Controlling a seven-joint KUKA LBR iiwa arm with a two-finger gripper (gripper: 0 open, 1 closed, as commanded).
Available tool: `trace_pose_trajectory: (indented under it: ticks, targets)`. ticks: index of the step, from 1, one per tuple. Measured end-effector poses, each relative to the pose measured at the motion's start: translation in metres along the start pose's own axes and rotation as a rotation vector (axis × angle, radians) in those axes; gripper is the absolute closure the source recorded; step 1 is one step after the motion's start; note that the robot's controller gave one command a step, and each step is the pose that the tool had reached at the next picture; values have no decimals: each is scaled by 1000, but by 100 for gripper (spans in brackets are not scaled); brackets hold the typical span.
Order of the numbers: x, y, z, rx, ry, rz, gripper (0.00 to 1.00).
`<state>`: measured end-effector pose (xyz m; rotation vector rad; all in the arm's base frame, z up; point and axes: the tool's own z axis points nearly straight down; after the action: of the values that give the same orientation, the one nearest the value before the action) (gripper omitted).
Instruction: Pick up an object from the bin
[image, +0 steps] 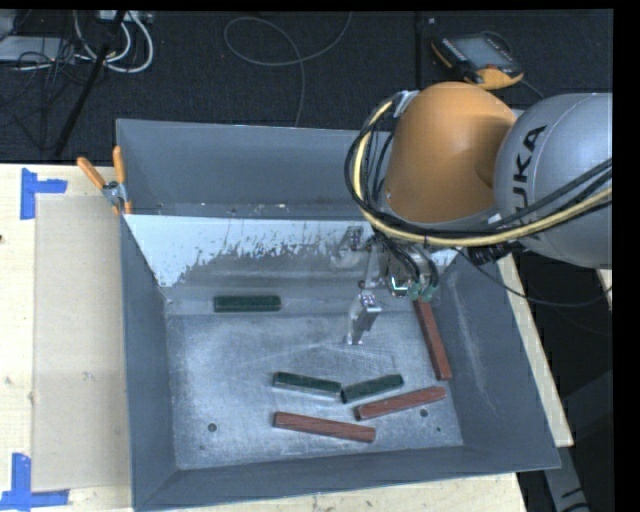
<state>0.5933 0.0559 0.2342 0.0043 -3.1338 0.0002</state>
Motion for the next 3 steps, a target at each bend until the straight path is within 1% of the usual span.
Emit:
trace_pose_trajectory:
  ticks: [1,2,3]
  targets:
    - [-1,0,-4,0,-8,1,0]
    - [19,0,45,0,-13,-35,0]
    - [59,-2,83,0,-4,-53,0]
